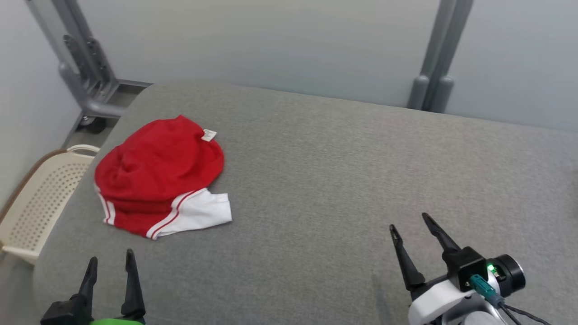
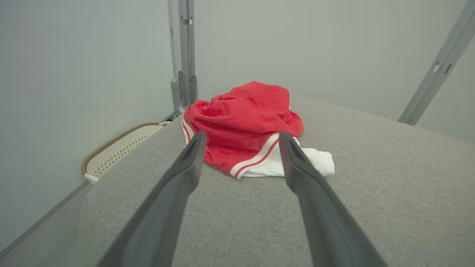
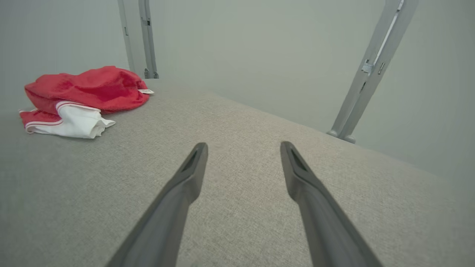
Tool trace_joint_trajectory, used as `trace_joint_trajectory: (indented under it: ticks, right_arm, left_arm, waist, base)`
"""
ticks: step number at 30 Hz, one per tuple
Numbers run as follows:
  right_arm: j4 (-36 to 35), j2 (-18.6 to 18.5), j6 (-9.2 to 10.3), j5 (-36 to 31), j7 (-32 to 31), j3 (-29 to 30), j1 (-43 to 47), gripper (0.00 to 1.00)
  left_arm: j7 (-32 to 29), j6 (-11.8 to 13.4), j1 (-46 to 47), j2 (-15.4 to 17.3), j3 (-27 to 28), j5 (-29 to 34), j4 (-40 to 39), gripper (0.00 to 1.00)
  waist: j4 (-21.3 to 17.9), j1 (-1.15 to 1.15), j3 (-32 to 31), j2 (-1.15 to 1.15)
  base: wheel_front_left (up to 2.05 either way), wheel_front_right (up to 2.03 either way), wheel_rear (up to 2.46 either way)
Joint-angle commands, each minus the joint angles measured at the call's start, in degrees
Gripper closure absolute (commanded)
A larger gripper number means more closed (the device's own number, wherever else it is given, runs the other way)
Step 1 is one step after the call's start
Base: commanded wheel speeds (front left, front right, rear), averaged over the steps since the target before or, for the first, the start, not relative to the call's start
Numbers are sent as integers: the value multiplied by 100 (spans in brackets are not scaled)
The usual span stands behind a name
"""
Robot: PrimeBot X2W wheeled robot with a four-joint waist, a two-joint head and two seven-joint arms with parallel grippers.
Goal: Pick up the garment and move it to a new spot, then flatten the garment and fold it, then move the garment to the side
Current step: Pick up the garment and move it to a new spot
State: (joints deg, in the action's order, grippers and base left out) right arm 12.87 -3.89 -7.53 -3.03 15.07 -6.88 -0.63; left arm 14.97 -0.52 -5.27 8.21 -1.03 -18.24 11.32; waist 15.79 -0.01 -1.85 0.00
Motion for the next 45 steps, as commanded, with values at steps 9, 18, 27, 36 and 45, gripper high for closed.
trace_joint_trajectory:
  ticks: [9,18,27,36,45]
  right_arm:
    - [3,53,8,222,25,-523,-229,0]
    - [-335,-196,8,56,25,-455,-455,0]
    - [-1062,-575,8,-103,-368,-578,-647,0]
    - [-1404,-680,8,-154,-412,-552,-683,0]
    - [-1588,-594,8,-160,-402,-429,-778,0]
  left_arm:
    - [20,-76,-191,-58,185,-73,-157,0]
    - [-1027,-529,1988,-83,-175,-740,518,0]
    - [-2308,-661,4916,298,-233,-1338,2722,0]
    - [-3111,-700,5652,471,-535,-2070,4276,0]
    - [-3105,-708,5821,502,-963,-2335,5015,100]
  waist:
    - [1080,1,-205,0]
    - [1157,1,876,0]
    - [524,1,2744,0]
    - [-93,1,3355,0]
    - [-315,1,3371,0]
  base:
    - [0,0,0]
    - [0,0,0]
    - [0,0,0]
    - [0,0,0]
    - [0,0,0]
